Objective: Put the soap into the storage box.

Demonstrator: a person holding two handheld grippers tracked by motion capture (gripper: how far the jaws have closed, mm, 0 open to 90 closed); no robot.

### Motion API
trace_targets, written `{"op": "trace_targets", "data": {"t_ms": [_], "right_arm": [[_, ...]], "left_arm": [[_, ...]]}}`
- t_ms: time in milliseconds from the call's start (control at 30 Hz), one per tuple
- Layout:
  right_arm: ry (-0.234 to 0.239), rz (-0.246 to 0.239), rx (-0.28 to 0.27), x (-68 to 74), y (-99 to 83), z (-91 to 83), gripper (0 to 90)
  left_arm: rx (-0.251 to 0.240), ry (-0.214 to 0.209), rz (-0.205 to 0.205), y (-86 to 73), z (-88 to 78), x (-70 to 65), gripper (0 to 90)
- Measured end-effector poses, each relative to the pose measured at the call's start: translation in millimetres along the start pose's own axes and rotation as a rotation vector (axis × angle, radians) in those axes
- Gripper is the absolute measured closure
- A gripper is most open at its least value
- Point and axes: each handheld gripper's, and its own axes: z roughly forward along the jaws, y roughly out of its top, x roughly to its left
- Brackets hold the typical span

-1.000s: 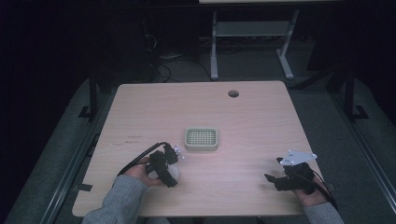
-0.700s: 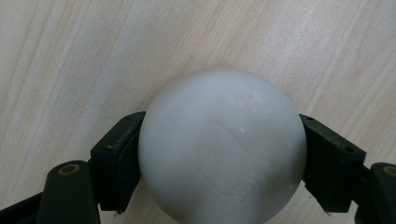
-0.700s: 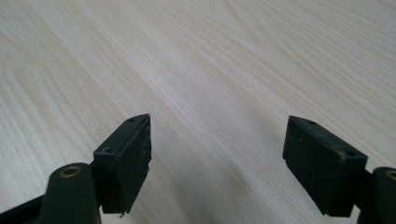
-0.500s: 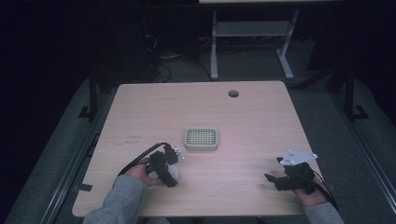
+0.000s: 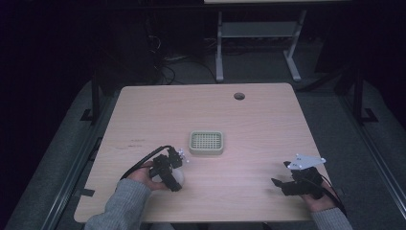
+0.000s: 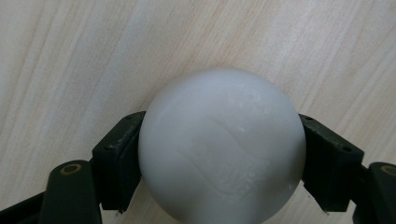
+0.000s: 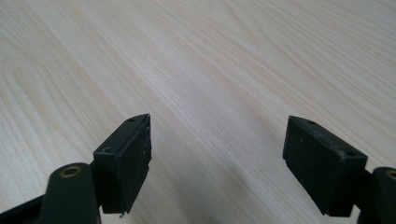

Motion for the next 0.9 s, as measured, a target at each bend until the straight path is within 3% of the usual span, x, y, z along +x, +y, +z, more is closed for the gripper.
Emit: {"op": "trace_targets", "data": {"t_ms": [233,900], "right_arm": [[-0.002,-0.001,-0.004,-1.2,-0.4,1.2,23.1],[0.002,0.003,0.002,-1.4,1.2,3.0,23.1]], "left_arm": [[-0.015,0.020,0.014,7.6,-12.6,0.5,23.8],[-0.033,-0.003,0.014,24.2,-27.1,13.8,23.8]]}}
